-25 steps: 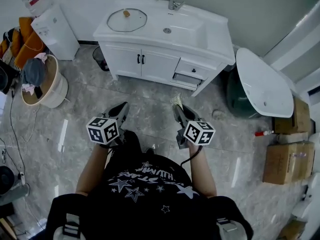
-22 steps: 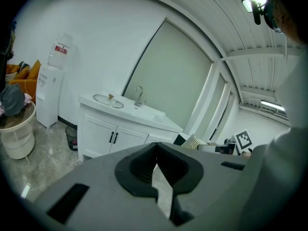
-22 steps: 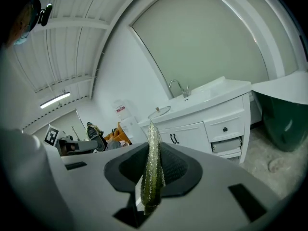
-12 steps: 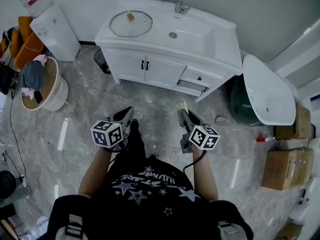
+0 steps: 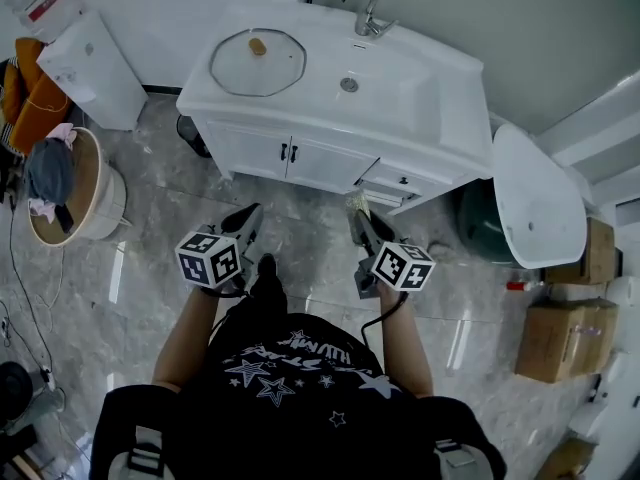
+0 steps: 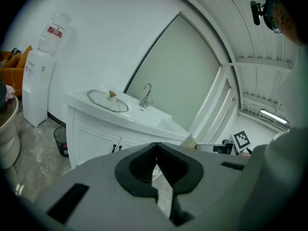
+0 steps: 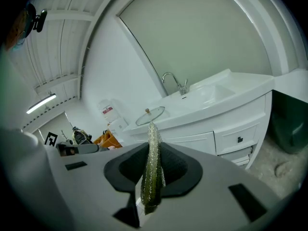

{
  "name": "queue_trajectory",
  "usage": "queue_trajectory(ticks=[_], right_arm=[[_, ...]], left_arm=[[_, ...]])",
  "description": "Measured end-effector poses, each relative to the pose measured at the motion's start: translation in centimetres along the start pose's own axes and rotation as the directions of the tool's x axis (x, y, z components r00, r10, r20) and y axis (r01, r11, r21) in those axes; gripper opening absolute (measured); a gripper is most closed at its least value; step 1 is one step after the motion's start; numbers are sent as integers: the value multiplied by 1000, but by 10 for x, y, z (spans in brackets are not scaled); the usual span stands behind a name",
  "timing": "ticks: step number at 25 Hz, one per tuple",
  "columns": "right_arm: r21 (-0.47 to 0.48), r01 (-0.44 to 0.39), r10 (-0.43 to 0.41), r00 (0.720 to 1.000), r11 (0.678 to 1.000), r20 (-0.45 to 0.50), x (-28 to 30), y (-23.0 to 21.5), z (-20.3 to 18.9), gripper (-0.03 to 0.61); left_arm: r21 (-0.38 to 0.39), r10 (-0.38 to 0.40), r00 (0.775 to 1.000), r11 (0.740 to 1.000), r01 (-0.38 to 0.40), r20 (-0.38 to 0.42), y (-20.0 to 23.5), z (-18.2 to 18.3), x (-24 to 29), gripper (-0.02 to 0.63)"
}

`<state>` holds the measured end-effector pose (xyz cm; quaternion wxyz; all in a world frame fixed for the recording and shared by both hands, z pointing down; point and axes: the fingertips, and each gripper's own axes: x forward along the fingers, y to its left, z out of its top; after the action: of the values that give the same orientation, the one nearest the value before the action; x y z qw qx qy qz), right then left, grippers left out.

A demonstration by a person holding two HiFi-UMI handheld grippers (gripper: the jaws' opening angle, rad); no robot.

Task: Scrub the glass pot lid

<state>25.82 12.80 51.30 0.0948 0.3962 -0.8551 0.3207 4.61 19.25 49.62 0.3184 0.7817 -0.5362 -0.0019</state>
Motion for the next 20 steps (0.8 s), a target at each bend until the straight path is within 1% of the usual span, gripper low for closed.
queue_trajectory(ticks=[3,6,9,12,20], right_arm=[[-1,7,-7,1000,1000,0,26,1,17,72],[-6,19,-19,1000,1000,0,48,1,32,72],[-14,29,-30,1000,999,-7,69,3,45,72],[-25,32,-32,999,999,-12,91,8,57,71],[-50,21,-21,1000,999,-9,149,27,86,72]], left_arm=[[-5,-20,1000,1000,20,-20,18,15,17,8],[19,-42,998,999,43,-43,35,32,30,8],[34,-48,998,998,49,-42,56,54,40,8],[14,-46,999,999,47,-28,77,70,46,8],[-23,-54,998,998,54,-30,121,92,63,8]])
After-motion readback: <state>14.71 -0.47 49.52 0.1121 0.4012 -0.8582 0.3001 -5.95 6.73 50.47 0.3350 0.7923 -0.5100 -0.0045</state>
